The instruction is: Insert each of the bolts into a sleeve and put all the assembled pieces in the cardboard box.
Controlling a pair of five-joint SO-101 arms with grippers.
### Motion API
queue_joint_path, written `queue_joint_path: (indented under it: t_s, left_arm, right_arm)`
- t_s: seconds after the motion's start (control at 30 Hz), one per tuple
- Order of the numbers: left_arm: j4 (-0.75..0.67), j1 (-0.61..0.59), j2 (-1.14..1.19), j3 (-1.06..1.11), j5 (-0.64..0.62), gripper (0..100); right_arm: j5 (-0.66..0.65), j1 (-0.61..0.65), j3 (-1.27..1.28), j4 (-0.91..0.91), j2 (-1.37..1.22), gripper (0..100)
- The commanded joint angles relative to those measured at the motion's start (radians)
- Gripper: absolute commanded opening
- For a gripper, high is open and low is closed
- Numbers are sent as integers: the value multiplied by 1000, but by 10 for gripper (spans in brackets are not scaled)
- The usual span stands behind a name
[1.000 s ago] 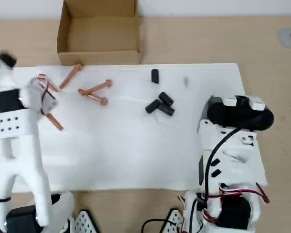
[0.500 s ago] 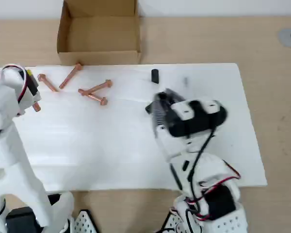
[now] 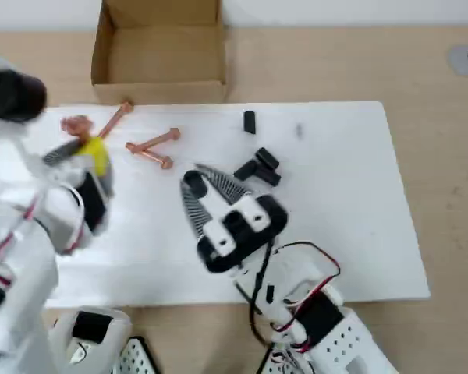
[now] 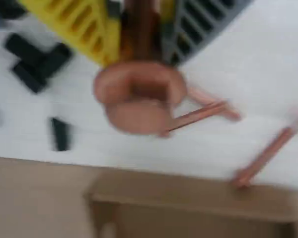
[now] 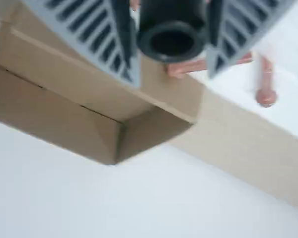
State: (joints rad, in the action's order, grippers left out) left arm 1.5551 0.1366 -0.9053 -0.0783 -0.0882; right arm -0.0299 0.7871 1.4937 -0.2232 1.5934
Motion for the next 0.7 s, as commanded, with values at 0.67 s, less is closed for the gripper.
queue_joint_path:
  t_s: [0.67]
  left_arm:
    - [-819, 328, -444, 867, -61, 5]
  right_arm:
    - [-20, 73, 39, 63, 8, 9]
